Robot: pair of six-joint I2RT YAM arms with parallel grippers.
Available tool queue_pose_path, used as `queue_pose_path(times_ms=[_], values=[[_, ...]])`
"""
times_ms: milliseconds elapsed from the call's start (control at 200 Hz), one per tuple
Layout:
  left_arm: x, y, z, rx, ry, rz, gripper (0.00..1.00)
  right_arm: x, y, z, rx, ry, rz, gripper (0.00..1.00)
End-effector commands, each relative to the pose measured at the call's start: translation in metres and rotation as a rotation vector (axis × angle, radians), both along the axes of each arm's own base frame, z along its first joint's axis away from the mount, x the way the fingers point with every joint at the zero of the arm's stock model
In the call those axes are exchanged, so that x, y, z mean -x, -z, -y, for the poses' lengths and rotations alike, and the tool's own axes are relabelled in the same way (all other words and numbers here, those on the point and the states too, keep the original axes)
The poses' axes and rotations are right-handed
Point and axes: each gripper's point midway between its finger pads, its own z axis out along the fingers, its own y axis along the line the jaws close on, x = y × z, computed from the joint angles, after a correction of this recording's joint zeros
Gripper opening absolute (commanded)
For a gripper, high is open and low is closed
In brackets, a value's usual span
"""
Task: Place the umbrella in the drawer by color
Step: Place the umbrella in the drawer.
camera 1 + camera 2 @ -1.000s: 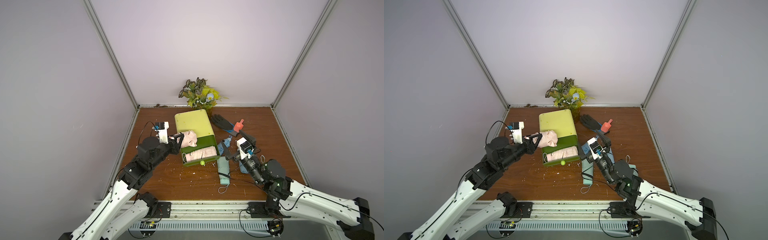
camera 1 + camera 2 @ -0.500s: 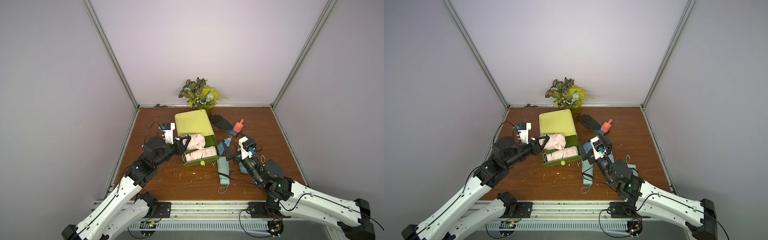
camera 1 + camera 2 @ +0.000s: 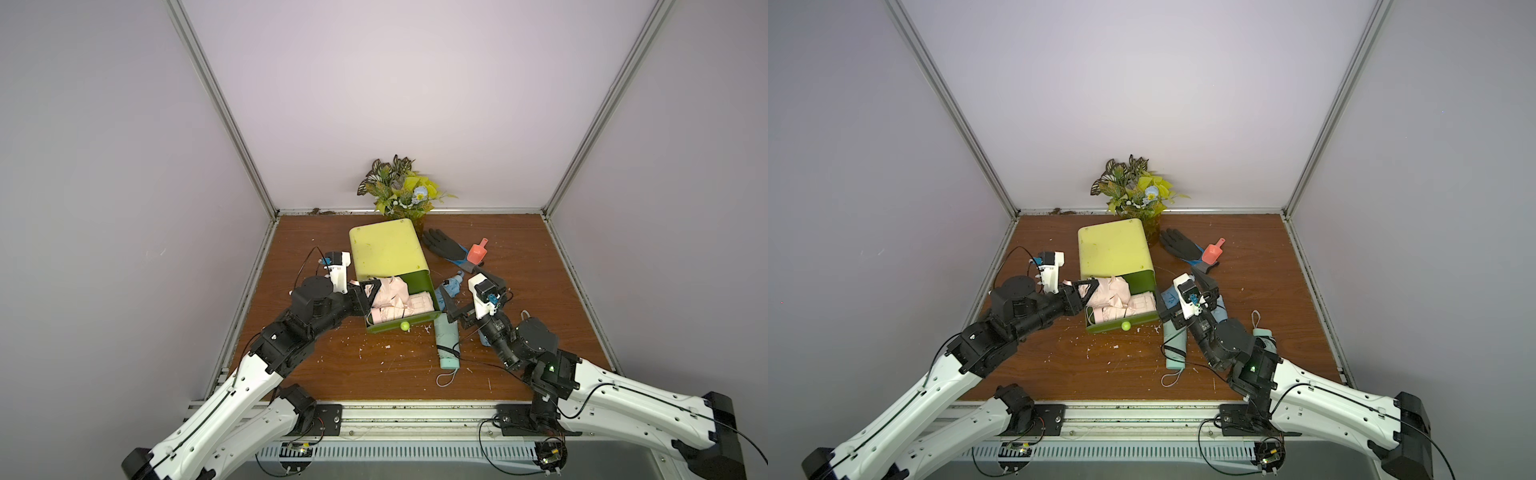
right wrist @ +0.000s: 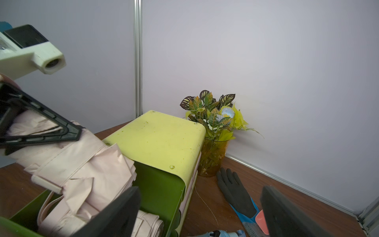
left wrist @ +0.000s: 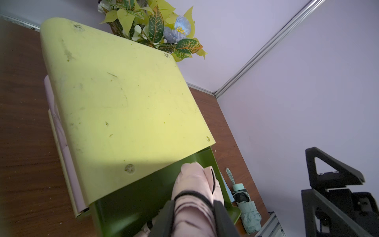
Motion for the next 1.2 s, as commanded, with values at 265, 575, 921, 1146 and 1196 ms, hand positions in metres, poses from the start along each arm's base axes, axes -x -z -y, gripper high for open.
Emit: queue_pose_path(times_ms=[265,575,921,1146,1196], values=[[-0.014,-0.015,-0.002,0.147,-0.091,0.044,0.52,-0.001,-0.013,-0.001,-0.012,0.006,0.007,0.99],[-0.023,-0.022,0.014,0.210,-0.054,0.049,0.71,-0.006,0.000,-0.016,0.067,-0.008,-0.050,0.99],[-0.025,-0.027,0.007,0.155,-0.084,0.086,1.00,-0.009,0.014,-0.039,0.159,-0.058,-0.111,0.99],[-0.024,-0.021,0.005,0.116,-0.081,0.097,1.00,-0.008,0.021,-0.062,0.226,-0.132,-0.156,0.99],[-0.023,-0.022,0.003,0.103,-0.083,0.106,1.00,-0.007,0.025,-0.069,0.241,-0.158,-0.173,0.99]])
